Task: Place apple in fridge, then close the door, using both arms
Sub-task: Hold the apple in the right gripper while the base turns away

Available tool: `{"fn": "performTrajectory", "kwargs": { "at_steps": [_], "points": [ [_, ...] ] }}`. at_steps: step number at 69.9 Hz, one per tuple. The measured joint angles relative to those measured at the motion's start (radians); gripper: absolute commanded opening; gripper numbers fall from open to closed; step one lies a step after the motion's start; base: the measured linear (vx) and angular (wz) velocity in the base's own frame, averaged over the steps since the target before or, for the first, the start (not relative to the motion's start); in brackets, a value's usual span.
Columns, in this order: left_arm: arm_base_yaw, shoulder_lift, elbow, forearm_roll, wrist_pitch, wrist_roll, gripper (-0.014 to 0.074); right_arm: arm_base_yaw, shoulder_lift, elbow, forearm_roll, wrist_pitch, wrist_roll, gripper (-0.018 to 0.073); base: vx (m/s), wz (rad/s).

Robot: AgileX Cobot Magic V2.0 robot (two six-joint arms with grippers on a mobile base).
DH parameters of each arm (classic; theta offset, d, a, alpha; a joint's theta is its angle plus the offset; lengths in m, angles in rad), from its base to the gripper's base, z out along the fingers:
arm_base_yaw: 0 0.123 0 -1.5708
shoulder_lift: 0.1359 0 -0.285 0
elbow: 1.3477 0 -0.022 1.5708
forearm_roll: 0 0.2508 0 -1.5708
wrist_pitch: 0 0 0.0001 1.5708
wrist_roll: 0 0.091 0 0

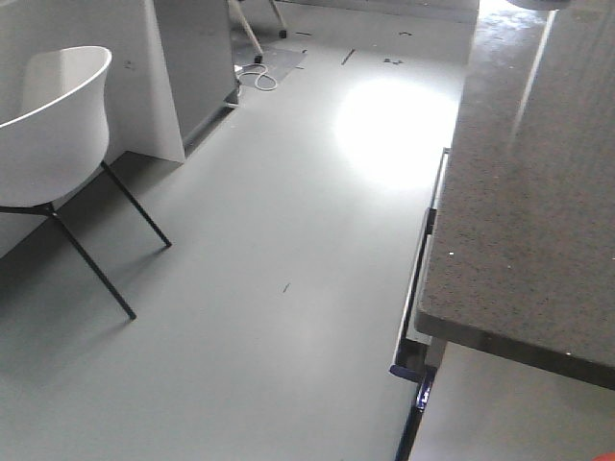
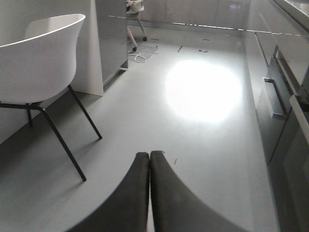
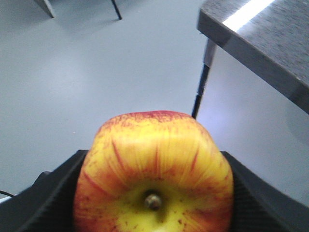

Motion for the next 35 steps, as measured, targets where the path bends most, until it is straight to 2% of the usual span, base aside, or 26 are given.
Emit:
{"fn": "performTrajectory", "kwargs": {
  "at_steps": [35],
  "points": [
    [0.0,0.0,0.0,0.0,0.0,0.0,-0.0006,0.0,0.0,0.0,0.0,0.0,0.0,0.0381,-0.02,0.44]
  ]
}}
